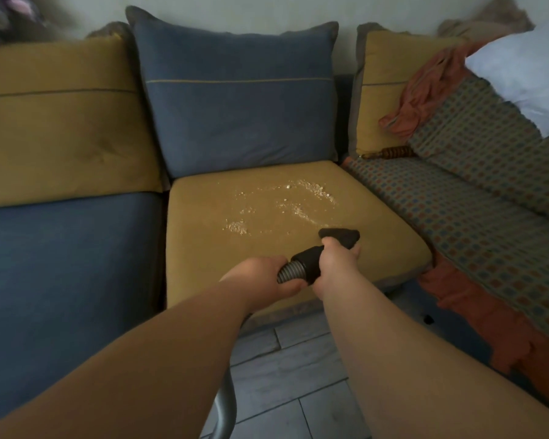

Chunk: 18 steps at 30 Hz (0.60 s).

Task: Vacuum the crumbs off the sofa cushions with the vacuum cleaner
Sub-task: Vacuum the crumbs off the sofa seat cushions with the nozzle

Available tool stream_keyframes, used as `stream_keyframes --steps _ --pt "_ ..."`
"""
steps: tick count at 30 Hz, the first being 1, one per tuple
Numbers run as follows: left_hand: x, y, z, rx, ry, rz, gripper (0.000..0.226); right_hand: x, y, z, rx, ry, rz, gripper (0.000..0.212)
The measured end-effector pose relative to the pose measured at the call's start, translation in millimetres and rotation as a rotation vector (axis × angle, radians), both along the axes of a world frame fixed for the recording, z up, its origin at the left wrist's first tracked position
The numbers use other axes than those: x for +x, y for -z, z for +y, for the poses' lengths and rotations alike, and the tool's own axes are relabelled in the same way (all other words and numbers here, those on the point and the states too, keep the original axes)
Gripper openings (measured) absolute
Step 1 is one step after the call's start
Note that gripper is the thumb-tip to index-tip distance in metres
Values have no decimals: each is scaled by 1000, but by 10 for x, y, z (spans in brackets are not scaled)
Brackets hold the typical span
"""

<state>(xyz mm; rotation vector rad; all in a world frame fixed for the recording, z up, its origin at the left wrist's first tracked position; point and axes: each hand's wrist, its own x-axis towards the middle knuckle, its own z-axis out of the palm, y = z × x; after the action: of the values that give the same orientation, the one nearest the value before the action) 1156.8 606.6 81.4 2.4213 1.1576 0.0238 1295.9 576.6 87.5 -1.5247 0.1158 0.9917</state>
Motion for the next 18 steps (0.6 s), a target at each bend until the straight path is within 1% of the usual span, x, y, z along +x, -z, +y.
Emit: stream_keyframes --steps 9,13,18 --pt "-243 -23 2 -74 -34 0 41 -226 22 115 -20 -48 -5 75" --pt "-393 44 1 -94 -84 -35 36 -361 60 155 -9 -74 -9 73" --pt "-570 34 9 -108 -113 -17 30 -552 42 144 20 -106 10 76"
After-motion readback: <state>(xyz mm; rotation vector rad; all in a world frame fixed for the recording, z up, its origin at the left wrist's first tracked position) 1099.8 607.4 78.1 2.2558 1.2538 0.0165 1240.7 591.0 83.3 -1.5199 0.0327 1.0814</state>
